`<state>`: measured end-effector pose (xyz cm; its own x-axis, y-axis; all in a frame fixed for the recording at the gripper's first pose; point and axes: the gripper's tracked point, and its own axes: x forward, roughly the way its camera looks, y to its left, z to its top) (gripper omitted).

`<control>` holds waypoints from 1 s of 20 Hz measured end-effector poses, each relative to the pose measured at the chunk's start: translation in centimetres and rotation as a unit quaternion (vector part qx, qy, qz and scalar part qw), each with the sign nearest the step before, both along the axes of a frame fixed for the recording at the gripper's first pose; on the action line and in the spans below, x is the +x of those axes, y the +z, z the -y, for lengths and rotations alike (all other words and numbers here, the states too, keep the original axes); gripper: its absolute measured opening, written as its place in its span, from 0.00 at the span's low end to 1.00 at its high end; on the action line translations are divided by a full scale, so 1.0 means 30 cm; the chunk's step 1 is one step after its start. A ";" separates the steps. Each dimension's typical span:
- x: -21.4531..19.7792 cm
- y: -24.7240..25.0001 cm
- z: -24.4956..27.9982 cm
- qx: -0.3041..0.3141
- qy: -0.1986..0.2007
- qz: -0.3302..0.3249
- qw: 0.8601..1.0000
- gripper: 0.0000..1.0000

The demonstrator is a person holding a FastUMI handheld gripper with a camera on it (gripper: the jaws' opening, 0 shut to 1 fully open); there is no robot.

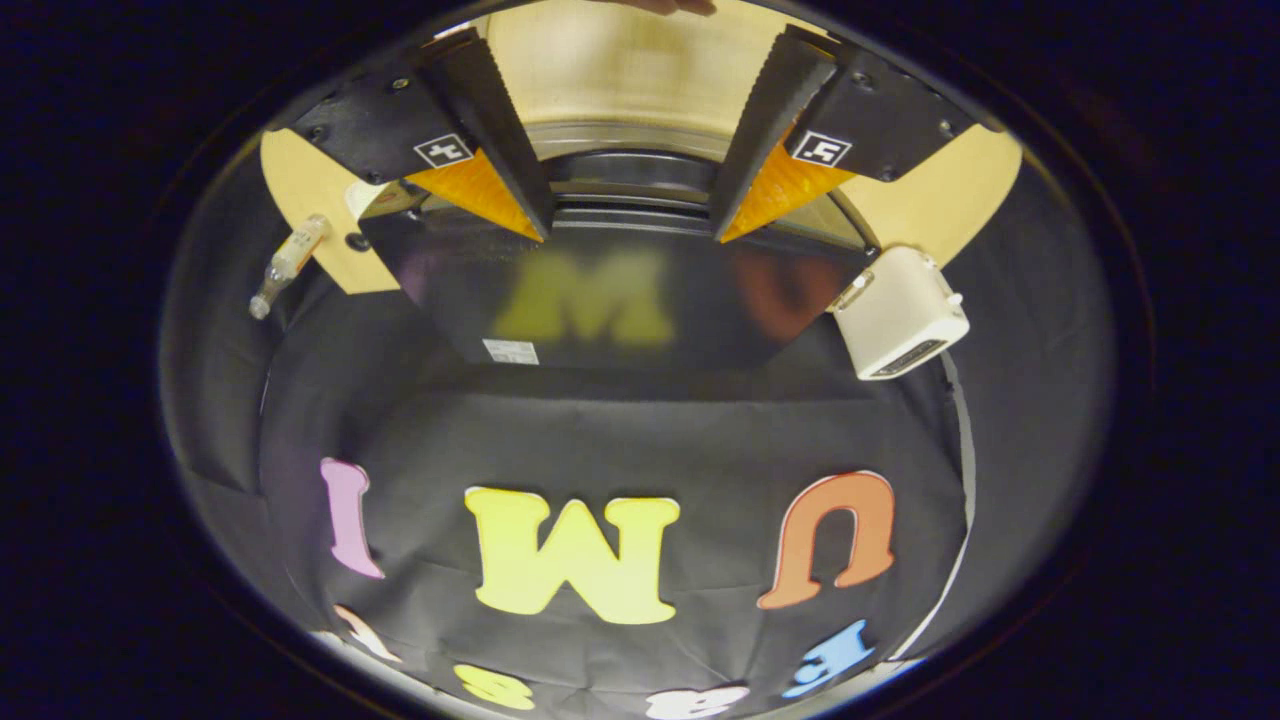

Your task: Open the toaster oven, put the food inside, and close the toaster oven door.

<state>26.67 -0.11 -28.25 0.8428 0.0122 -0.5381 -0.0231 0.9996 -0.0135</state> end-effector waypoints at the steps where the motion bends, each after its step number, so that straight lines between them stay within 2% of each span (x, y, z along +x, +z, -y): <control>1: -0.009 -0.001 0.004 -0.010 0.007 0.003 1.000 1.00; 7: -0.144 -0.014 -0.008 -0.033 0.014 0.020 0.999 1.00; 20: -0.459 -0.233 0.012 -0.035 0.031 0.018 0.999 1.00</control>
<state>12.90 -0.46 -35.25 0.8608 0.0279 -0.5081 -0.0822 0.9930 -0.0848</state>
